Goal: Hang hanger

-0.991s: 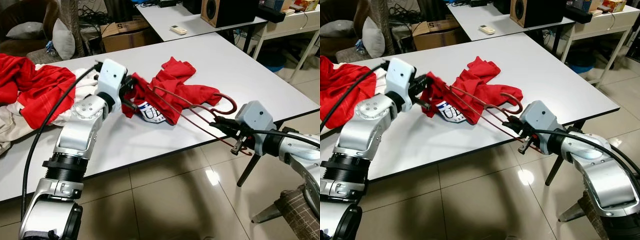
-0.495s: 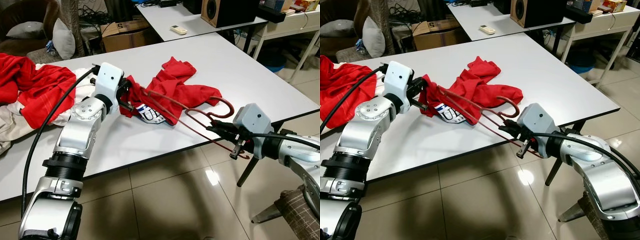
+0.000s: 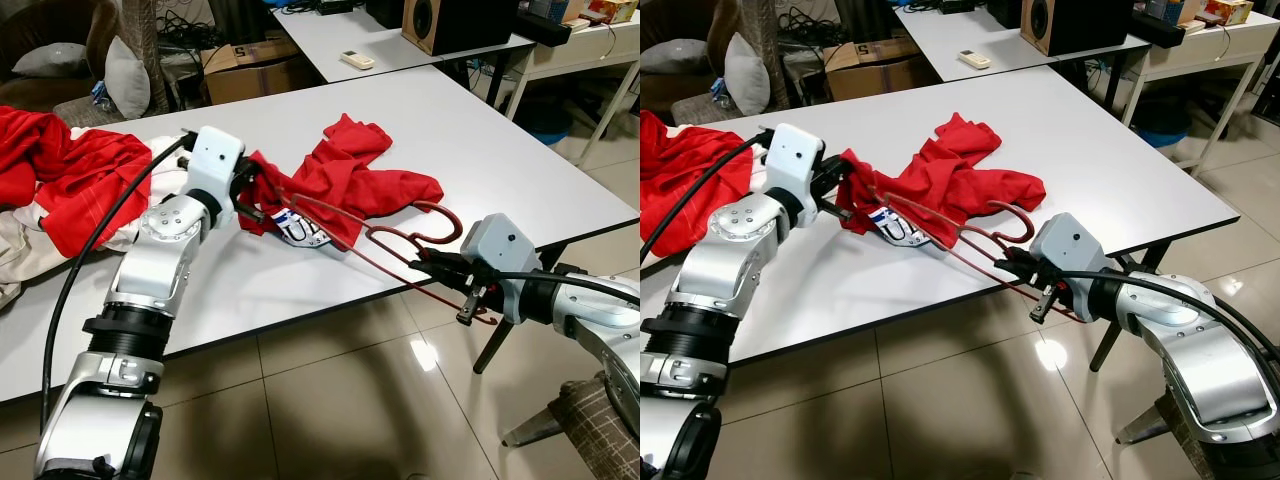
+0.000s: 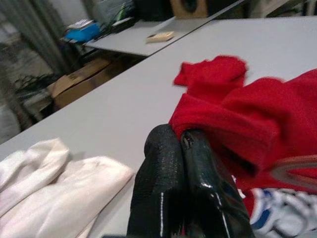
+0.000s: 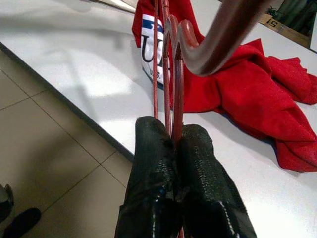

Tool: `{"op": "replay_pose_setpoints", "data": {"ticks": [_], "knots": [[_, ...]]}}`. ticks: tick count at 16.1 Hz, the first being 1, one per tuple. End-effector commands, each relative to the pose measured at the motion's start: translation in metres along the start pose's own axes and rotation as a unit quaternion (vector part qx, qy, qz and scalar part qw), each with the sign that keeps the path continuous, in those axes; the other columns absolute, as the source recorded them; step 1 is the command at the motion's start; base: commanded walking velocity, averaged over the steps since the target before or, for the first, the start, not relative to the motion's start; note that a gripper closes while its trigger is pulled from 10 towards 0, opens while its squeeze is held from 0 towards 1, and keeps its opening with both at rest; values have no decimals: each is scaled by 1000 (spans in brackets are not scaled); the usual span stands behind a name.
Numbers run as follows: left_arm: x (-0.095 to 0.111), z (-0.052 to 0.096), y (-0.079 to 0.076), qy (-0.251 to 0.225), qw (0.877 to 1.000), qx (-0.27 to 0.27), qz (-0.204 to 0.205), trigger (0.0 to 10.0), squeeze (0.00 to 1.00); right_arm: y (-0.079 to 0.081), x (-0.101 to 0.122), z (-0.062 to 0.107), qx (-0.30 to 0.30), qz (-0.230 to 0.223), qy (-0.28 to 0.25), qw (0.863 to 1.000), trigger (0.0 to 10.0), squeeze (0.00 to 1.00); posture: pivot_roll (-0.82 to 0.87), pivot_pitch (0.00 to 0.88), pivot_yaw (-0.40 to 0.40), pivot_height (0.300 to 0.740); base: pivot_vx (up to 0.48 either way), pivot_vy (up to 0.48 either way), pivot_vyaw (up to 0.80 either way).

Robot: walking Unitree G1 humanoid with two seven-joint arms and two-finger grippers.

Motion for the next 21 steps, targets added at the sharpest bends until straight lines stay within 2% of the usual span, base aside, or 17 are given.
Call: {"op": "replay_pose_setpoints", "data": {"ticks": [1, 4, 7, 10, 16, 21], "knots": [[6, 1, 13, -4, 1000, 21, -5, 0, 0, 0, 6, 2, -1, 10, -5, 1000, 10000, 0, -172, 0, 77, 740, 0, 0, 0], [10, 1, 10, -12, 1000, 8, -5, 0, 0, 5, 6, 2, 13, 8, -6, 1000, 10000, 0, -170, 0, 78, 740, 0, 0, 0], [21, 2, -12, -31, 999, -42, -1, 0, 0, 6, 5, -4, 10, 0, -9, 1000, 10000, 0, -166, 0, 79, 740, 0, 0, 0], [24, 3, -18, -33, 998, -58, -2, 0, 0, 2, 2, -10, -2, -7, -6, 1000, 10000, 0, -162, 0, 79, 740, 0, 0, 0], [26, 7, -11, -29, 998, -57, -13, 0, 0, -19, -8, -9, -59, -15, 14, 998, 10000, 0, -159, 0, 79, 740, 0, 0, 0], [26, 9, -18, -23, 997, -76, -15, 0, 0, -27, -5, -10, -78, -14, 8, 997, 10000, 0, -161, 0, 79, 740, 0, 0, 0]]}}
Point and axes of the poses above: a point about 5 cm out from each wrist's last joint towards the gripper, its own z axis pointing back from the gripper into the wrist, its own x axis along the axis of the wrist's last joint, y = z × x, the point moved 6 cm from there along -z, pointing out of the wrist towards the gripper, and after that the axes turned 5 degrees about z, right-handed, at the moved point
